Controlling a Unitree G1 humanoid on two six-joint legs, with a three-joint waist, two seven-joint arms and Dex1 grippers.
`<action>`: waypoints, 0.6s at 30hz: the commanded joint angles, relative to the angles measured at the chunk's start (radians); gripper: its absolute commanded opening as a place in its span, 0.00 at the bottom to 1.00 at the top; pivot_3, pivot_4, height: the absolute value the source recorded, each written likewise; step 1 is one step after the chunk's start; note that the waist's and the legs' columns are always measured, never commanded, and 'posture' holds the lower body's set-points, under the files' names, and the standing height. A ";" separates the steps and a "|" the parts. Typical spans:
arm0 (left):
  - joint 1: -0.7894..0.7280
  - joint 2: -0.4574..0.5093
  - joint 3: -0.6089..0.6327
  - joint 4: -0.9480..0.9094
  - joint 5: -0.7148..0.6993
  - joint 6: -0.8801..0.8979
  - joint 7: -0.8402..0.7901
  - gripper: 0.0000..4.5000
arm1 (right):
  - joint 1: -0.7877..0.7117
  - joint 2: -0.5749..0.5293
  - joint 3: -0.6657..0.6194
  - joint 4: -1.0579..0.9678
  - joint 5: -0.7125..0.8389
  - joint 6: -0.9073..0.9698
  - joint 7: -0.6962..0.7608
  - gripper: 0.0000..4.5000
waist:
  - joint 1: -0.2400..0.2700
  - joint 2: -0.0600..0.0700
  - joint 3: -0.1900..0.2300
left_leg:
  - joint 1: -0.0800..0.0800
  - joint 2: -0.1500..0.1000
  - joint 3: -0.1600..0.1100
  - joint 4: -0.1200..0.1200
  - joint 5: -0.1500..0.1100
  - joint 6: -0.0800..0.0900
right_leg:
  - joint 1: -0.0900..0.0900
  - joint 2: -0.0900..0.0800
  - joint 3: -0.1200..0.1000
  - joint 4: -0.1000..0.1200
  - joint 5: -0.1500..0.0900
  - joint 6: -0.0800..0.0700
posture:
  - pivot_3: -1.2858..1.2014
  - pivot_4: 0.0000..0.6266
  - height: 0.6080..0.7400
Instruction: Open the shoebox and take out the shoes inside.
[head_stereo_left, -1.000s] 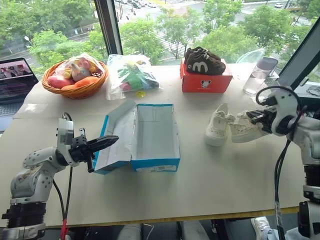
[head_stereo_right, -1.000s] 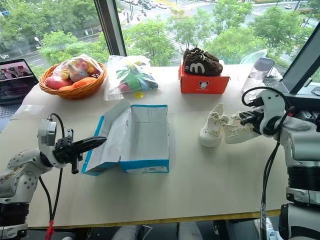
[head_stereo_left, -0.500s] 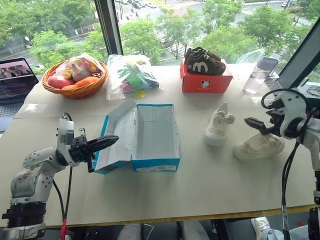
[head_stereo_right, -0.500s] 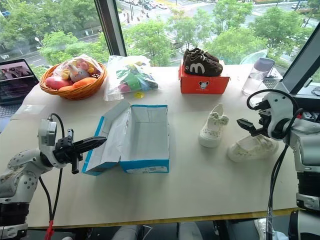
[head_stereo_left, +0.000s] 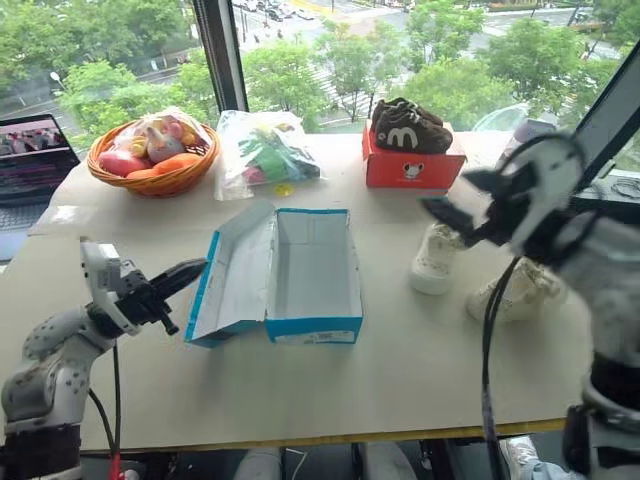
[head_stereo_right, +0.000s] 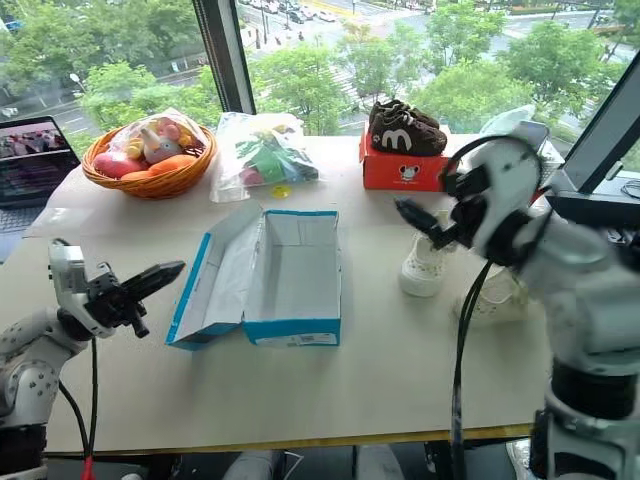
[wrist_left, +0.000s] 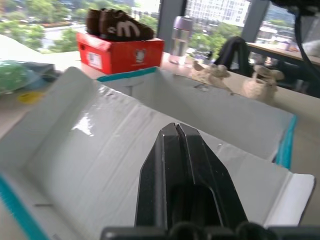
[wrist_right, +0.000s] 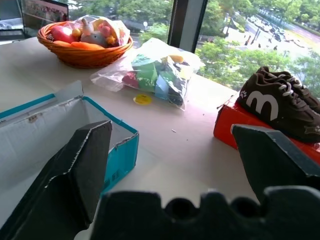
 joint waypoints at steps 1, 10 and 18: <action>-0.031 -0.034 0.071 0.004 0.060 -0.021 0.218 0.00 | 0.029 -0.011 0.040 -0.021 -0.137 -0.146 -0.071 0.99 | 0.004 0.000 0.000 | 0.000 0.000 0.000 0.000 0.000 0.000 | 0.000 0.000 0.000 0.000 0.000 0.000 | 0.52 0.24 1.00; -0.056 -0.165 0.045 0.049 0.251 -0.127 0.520 0.00 | 0.128 0.039 0.018 0.239 -0.268 -0.454 -0.139 0.99 | 0.008 -0.003 -0.002 | 0.004 0.000 0.001 0.000 0.000 0.000 | 0.004 0.000 0.001 -0.001 0.001 0.001 | 0.52 0.24 1.00; -0.068 -0.185 0.021 0.073 0.278 -0.147 0.550 0.00 | 0.186 0.106 0.000 0.309 -0.276 -0.566 -0.147 0.99 | -0.004 -0.004 -0.003 | 0.004 0.000 0.004 0.000 0.000 0.000 | 0.003 0.001 0.004 -0.001 0.001 0.001 | 0.52 0.24 1.00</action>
